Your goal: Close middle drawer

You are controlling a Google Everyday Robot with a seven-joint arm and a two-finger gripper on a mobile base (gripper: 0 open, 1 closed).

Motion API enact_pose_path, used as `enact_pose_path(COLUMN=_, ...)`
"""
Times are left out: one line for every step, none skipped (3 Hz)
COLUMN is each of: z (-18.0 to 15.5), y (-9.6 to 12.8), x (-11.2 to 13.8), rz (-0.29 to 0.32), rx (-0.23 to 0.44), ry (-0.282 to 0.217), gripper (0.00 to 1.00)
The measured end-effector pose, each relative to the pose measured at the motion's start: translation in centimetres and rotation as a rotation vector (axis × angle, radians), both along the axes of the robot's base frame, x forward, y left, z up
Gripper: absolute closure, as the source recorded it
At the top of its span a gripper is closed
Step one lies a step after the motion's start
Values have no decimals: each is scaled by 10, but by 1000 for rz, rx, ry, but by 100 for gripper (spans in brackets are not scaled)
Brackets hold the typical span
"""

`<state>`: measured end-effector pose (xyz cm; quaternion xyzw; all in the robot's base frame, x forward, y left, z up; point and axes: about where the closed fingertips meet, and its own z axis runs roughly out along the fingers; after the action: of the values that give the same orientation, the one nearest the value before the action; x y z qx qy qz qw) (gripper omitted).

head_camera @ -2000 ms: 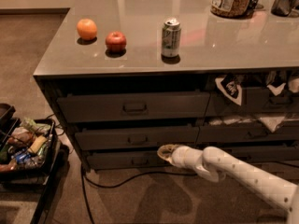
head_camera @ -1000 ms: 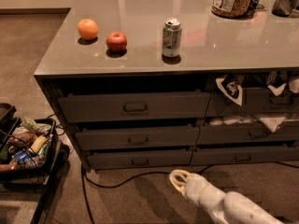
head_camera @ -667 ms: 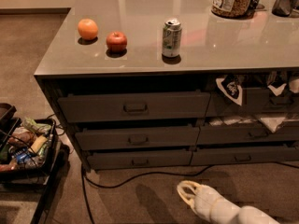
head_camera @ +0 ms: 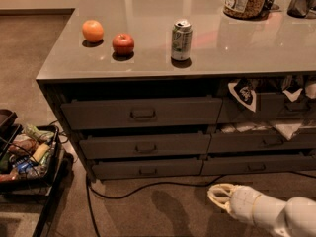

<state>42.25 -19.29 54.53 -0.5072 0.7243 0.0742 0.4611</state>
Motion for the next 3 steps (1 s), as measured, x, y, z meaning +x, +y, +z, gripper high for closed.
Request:
enact_pose_path(z=4, y=10, x=-13, rz=65, rx=42, ry=23, gripper=100)
enact_pose_path(z=4, y=11, x=-13, rz=65, rx=42, ry=22, gripper=81)
enact_pose_path(z=4, y=11, x=-13, rz=65, rx=42, ry=23, gripper=58)
